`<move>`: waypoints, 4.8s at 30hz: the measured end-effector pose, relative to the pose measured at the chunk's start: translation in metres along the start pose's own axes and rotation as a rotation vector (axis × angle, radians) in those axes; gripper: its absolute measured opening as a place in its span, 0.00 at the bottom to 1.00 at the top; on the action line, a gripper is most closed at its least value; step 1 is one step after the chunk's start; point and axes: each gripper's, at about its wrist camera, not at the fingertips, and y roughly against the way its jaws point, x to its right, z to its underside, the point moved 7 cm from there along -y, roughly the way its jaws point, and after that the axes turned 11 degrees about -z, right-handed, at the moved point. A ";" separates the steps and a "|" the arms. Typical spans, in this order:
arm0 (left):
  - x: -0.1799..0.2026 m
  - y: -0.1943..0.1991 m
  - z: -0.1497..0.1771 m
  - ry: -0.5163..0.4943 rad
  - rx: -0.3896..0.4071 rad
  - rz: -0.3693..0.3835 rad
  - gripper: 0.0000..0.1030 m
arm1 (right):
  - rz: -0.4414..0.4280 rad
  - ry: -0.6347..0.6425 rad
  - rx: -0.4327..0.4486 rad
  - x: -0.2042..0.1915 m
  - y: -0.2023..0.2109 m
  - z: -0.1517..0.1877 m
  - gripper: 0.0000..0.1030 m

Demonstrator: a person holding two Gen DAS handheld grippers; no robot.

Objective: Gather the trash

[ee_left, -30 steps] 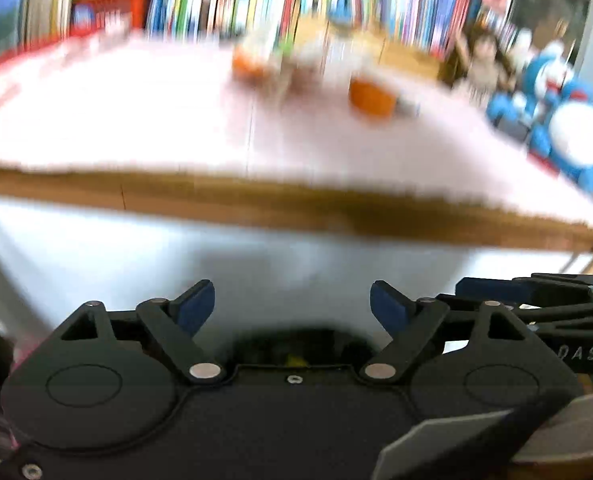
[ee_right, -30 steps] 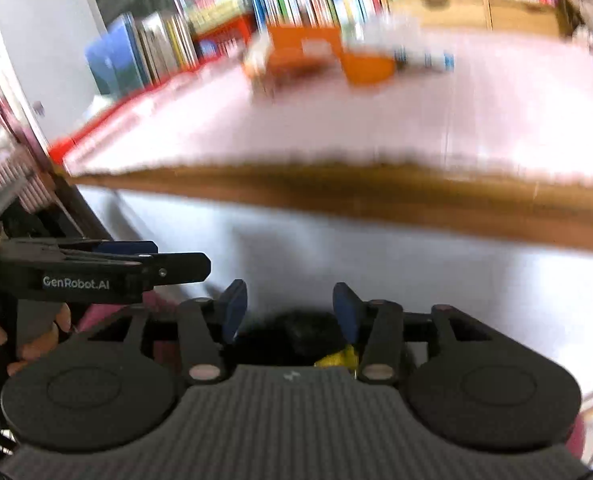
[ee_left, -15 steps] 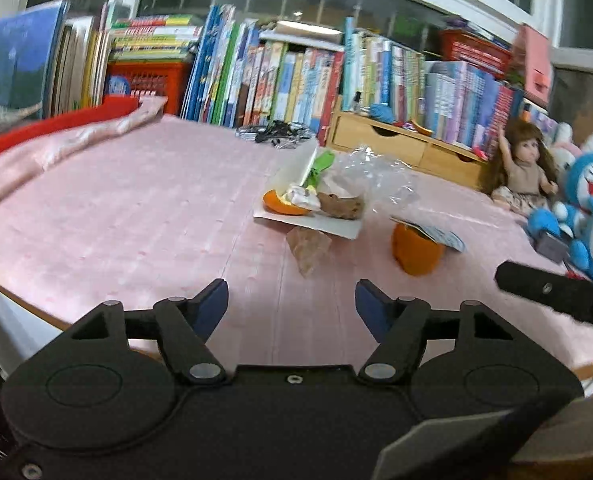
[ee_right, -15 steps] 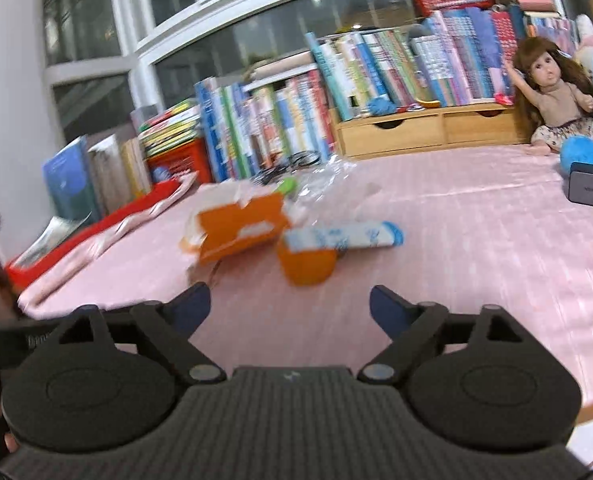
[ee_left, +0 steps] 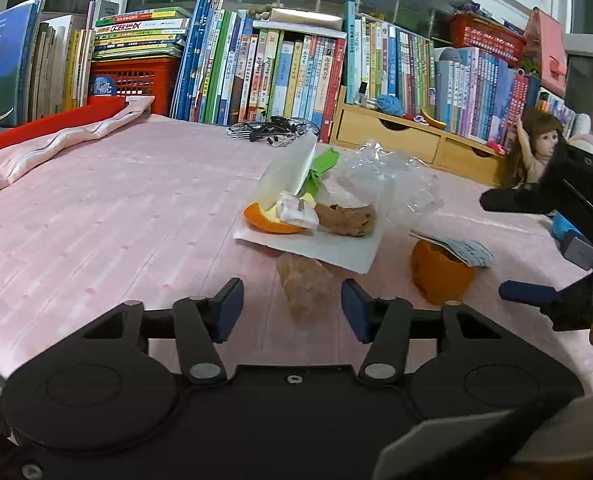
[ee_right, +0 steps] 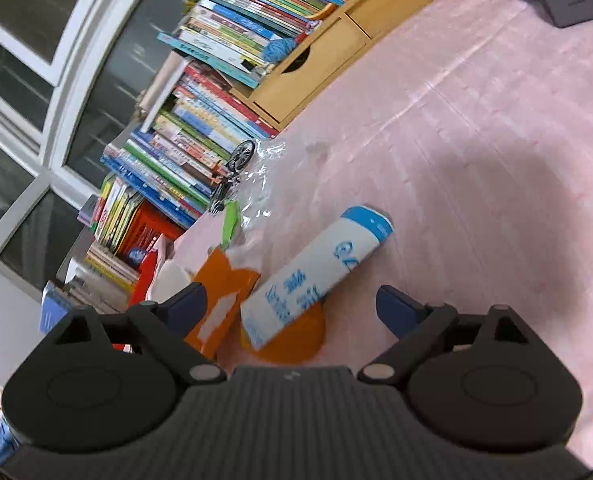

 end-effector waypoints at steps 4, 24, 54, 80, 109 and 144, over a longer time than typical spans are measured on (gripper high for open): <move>0.003 -0.008 -0.004 0.005 0.015 0.004 0.25 | 0.009 -0.006 -0.011 -0.001 -0.020 -0.007 0.80; 0.009 0.048 0.005 -0.085 0.096 0.104 0.07 | 0.036 0.139 0.098 -0.020 0.008 -0.022 0.12; 0.000 0.069 0.021 -0.086 0.081 0.119 0.10 | 0.124 0.580 -0.035 -0.046 0.064 0.054 0.52; 0.004 0.052 0.034 -0.094 0.008 0.153 0.07 | 0.105 0.804 -0.086 -0.048 0.063 0.103 0.31; -0.017 0.109 0.046 -0.064 0.009 0.178 0.07 | 0.069 0.825 -0.048 -0.058 0.100 0.144 0.32; -0.018 0.020 0.245 -0.170 -0.700 0.034 0.08 | 0.345 0.398 -0.551 0.094 0.059 0.266 0.35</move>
